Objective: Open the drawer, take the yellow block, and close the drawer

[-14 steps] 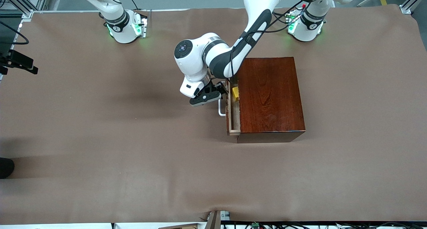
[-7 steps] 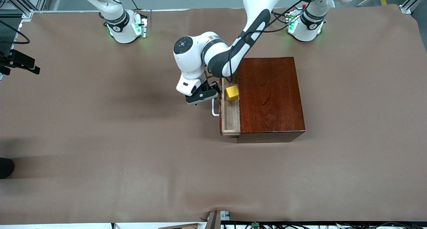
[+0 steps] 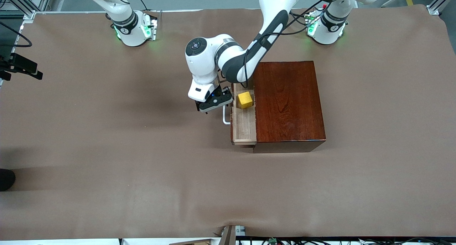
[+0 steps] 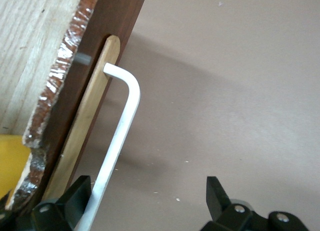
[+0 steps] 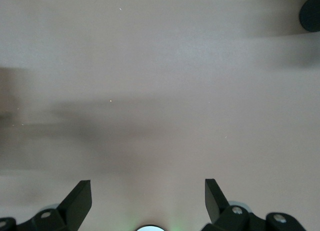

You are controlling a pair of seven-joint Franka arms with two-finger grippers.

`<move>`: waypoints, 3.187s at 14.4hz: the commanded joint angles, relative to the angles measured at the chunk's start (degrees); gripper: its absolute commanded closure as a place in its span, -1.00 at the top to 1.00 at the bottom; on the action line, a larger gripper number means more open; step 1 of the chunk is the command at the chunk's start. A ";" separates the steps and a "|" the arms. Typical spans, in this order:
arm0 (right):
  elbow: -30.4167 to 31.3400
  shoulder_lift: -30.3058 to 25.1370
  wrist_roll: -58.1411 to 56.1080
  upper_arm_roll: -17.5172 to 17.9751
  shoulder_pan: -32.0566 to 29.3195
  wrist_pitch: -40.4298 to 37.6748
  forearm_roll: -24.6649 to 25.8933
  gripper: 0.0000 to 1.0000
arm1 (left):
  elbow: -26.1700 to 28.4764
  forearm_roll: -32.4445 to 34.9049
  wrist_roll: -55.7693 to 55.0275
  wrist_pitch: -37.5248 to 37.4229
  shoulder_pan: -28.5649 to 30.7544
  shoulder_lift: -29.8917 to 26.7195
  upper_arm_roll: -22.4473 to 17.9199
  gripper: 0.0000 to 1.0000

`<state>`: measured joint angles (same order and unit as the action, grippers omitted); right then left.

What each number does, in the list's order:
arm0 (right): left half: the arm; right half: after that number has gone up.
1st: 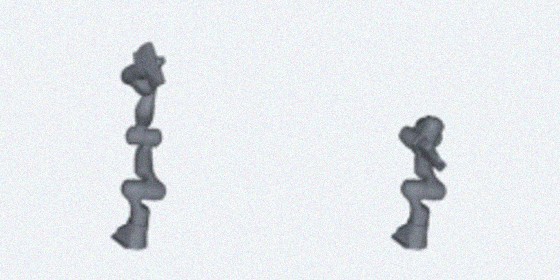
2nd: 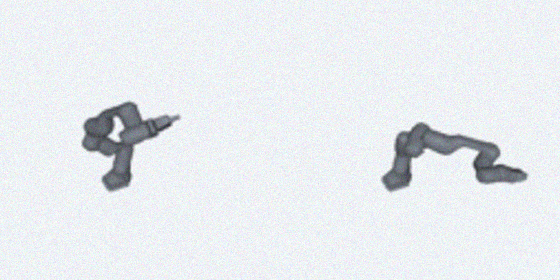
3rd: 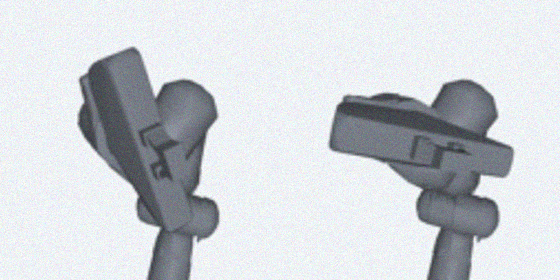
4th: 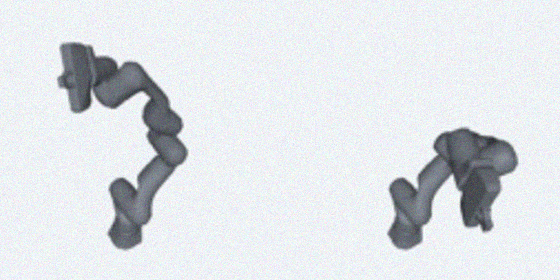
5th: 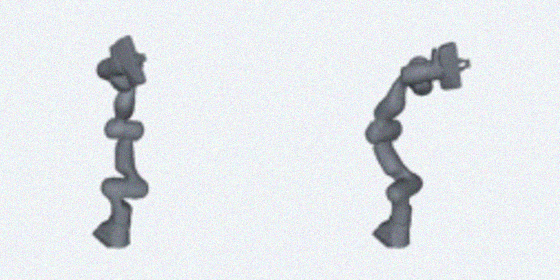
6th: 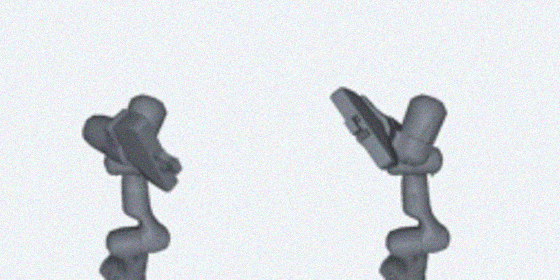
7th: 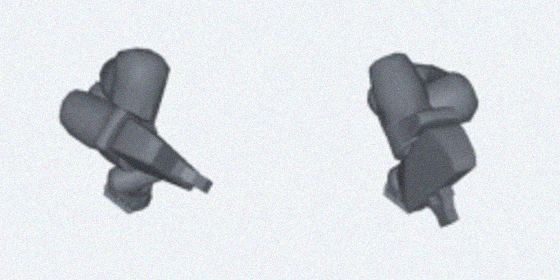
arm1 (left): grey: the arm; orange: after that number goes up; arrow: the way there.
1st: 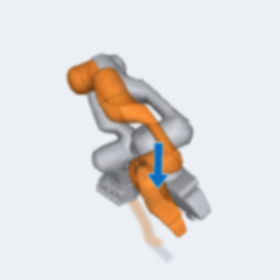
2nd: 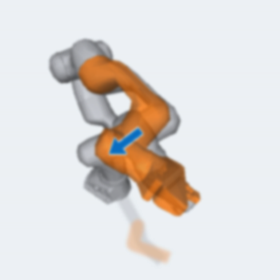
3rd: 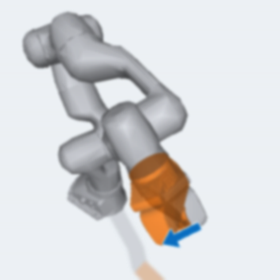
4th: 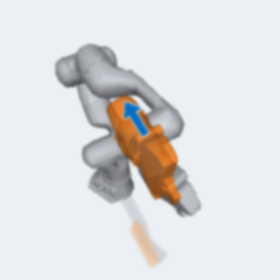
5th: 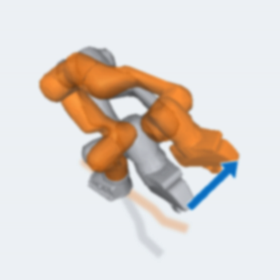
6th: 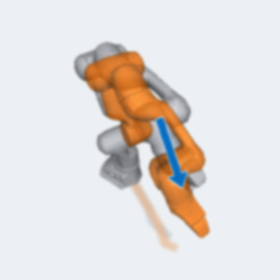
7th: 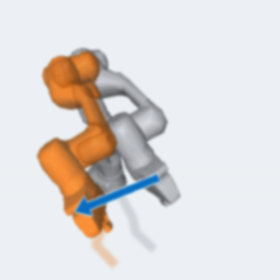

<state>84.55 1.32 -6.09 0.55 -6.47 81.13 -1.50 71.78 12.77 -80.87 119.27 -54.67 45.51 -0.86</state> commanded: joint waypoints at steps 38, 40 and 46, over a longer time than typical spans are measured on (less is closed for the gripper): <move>-1.06 2.64 28.38 1.30 10.41 0.87 -0.70 1.00 | -1.55 -0.90 9.39 -29.69 10.88 -28.44 -1.42 1.00; -0.62 2.64 33.40 1.39 12.17 0.70 -0.79 1.00 | -1.46 -1.60 15.36 -32.93 14.66 -31.34 -1.42 1.00; -0.44 4.13 44.90 1.30 15.34 3.23 -5.26 1.00 | -1.20 -5.12 44.98 -39.28 33.11 -38.29 -1.25 1.00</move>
<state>84.67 4.18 33.50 2.23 7.44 82.86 -4.60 68.54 9.14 -42.97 81.37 -27.33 10.42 -2.94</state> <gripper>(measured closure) 0.000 0.000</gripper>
